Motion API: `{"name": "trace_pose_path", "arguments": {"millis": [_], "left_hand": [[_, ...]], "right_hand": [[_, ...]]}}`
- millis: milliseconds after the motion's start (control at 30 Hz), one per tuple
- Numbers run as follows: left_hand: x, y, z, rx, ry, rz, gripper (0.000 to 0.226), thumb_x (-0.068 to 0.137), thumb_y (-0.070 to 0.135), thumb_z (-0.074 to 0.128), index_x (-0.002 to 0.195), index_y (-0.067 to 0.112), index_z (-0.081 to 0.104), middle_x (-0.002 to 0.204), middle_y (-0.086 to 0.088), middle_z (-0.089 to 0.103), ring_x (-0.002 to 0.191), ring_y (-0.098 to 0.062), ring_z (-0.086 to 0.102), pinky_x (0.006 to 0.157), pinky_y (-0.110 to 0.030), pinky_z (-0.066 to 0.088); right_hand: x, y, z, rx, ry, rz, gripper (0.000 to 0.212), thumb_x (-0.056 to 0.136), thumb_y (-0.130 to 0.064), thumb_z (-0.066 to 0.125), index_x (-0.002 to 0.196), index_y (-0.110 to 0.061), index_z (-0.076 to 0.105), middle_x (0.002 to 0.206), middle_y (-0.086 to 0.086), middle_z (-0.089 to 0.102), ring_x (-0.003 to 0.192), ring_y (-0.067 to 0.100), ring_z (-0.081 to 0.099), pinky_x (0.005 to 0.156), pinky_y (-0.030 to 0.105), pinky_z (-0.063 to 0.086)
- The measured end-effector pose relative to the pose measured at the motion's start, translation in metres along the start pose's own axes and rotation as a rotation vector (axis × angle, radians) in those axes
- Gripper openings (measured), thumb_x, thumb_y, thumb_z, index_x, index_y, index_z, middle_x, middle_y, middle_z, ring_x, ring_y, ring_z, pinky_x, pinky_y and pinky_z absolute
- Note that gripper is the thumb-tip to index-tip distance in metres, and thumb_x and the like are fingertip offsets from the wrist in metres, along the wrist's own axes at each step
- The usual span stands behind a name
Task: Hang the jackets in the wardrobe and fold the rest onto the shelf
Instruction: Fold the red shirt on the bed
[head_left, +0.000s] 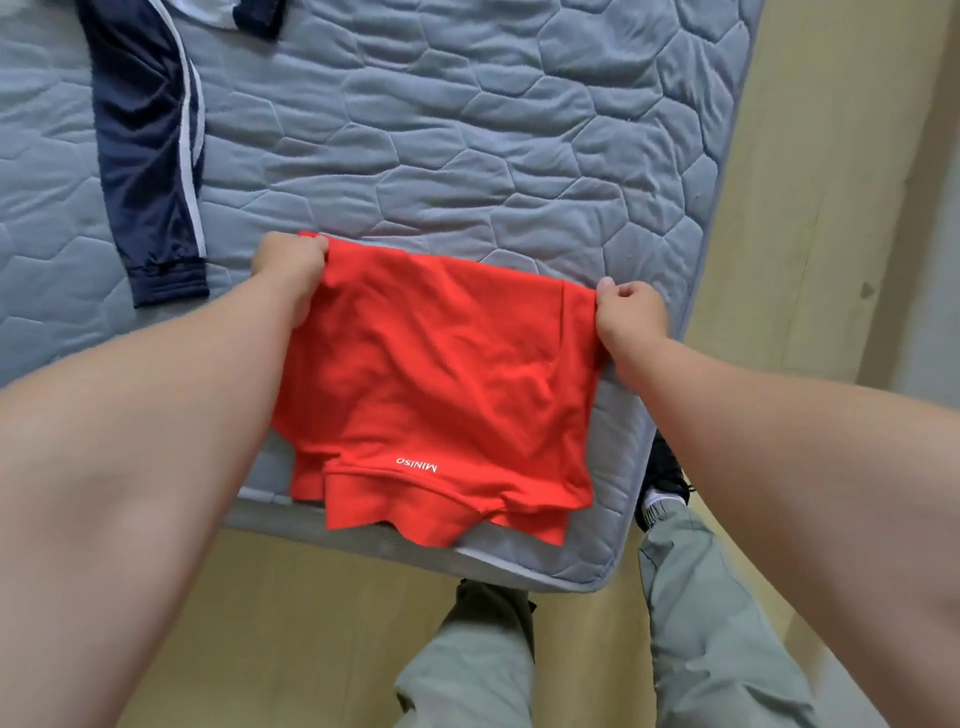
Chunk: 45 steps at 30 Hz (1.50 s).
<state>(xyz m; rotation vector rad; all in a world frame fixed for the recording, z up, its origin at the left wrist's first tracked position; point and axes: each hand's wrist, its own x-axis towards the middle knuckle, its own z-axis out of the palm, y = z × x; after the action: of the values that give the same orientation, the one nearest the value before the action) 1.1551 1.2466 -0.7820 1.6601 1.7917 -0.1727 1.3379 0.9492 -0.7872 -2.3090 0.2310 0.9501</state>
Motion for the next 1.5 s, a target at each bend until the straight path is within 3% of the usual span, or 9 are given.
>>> {"name": "trace_pose_path", "arguments": {"millis": [200, 367, 500, 667, 967, 1167, 1267, 1367, 1500], "left_hand": [[0.024, -0.008, -0.011, -0.234, -0.005, 0.003, 0.031, 0.097, 0.02, 0.059, 0.071, 0.022, 0.043, 0.08, 0.002, 0.049, 0.083, -0.015, 0.047, 0.079, -0.031, 0.043], [0.028, -0.018, -0.007, -0.24, 0.021, -0.008, 0.015, 0.098, 0.031, 0.06, 0.102, 0.017, 0.059, 0.107, -0.007, 0.064, 0.097, -0.016, 0.053, 0.103, -0.044, 0.047], [0.028, -0.013, -0.008, -0.27, -0.017, -0.099, 0.054, 0.089, 0.047, 0.062, 0.126, 0.009, 0.063, 0.129, -0.012, 0.066, 0.119, -0.028, 0.063, 0.102, -0.04, 0.051], [0.015, -0.018, -0.018, -0.286, -0.119, -0.181, 0.04, 0.061, 0.046, 0.056, 0.09, 0.022, 0.069, 0.103, -0.002, 0.064, 0.08, -0.022, 0.058, 0.079, -0.041, 0.049], [0.017, -0.04, -0.018, 0.169, 0.142, 0.172, 0.047, 0.102, 0.046, 0.048, 0.121, 0.005, 0.056, 0.125, -0.022, 0.063, 0.116, -0.041, 0.057, 0.096, -0.042, 0.041], [-0.011, -0.043, 0.002, 0.278, 0.324, -0.035, 0.06, 0.095, 0.062, 0.04, 0.128, 0.014, 0.05, 0.138, -0.016, 0.057, 0.128, -0.036, 0.054, 0.108, -0.05, 0.032], [-0.019, -0.061, -0.001, 0.165, 0.213, -0.159, 0.068, 0.089, 0.069, 0.037, 0.123, 0.015, 0.059, 0.132, -0.016, 0.063, 0.126, -0.037, 0.056, 0.11, -0.05, 0.03], [-0.019, -0.072, -0.011, -0.019, 0.024, -0.152, 0.048, 0.075, 0.055, 0.052, 0.091, 0.012, 0.069, 0.103, -0.016, 0.069, 0.106, -0.037, 0.062, 0.083, -0.04, 0.043], [-0.011, -0.079, -0.027, 0.252, -0.034, 0.015, 0.044, 0.081, 0.045, 0.072, 0.104, 0.007, 0.066, 0.108, -0.019, 0.069, 0.105, -0.038, 0.064, 0.086, -0.042, 0.048]], "right_hand": [[0.01, -0.001, -0.006, 0.151, 0.174, 0.076, 0.029, 0.105, -0.034, 0.043, 0.1, -0.012, 0.061, 0.102, 0.008, 0.064, 0.091, 0.024, 0.056, 0.082, 0.031, 0.044], [0.016, 0.0, -0.008, 0.167, 0.303, 0.143, 0.038, 0.106, -0.036, 0.037, 0.103, -0.007, 0.062, 0.115, 0.015, 0.067, 0.106, 0.031, 0.062, 0.09, 0.032, 0.046], [0.009, 0.002, 0.006, 0.373, 0.176, 0.245, 0.05, 0.096, -0.062, 0.046, 0.077, -0.017, 0.056, 0.095, 0.006, 0.068, 0.092, 0.027, 0.064, 0.087, 0.037, 0.054], [-0.004, 0.002, 0.013, 0.297, 0.035, 0.303, 0.092, 0.079, -0.085, 0.049, 0.137, -0.014, 0.056, 0.135, 0.002, 0.061, 0.121, 0.027, 0.059, 0.106, 0.039, 0.047], [0.018, -0.009, 0.006, -0.011, 0.208, 0.112, 0.082, 0.095, -0.074, 0.032, 0.122, -0.002, 0.061, 0.126, 0.019, 0.065, 0.117, 0.038, 0.059, 0.099, 0.039, 0.045], [0.005, 0.006, 0.007, 0.148, 0.063, 0.12, 0.07, 0.076, -0.087, 0.051, 0.07, -0.018, 0.056, 0.073, 0.003, 0.061, 0.078, 0.025, 0.061, 0.086, 0.044, 0.054], [-0.004, 0.009, 0.0, 0.147, -0.084, 0.155, 0.066, 0.07, -0.085, 0.062, 0.085, -0.02, 0.061, 0.088, 0.003, 0.066, 0.083, 0.025, 0.064, 0.079, 0.044, 0.055], [-0.008, 0.012, -0.004, 0.157, -0.203, 0.174, 0.063, 0.076, -0.068, 0.074, 0.114, -0.02, 0.059, 0.11, 0.0, 0.07, 0.095, 0.024, 0.068, 0.068, 0.04, 0.054], [-0.004, 0.018, -0.009, 0.076, -0.106, 0.032, 0.034, 0.091, -0.047, 0.07, 0.095, -0.015, 0.058, 0.098, 0.008, 0.067, 0.084, 0.025, 0.06, 0.08, 0.048, 0.054]]}}
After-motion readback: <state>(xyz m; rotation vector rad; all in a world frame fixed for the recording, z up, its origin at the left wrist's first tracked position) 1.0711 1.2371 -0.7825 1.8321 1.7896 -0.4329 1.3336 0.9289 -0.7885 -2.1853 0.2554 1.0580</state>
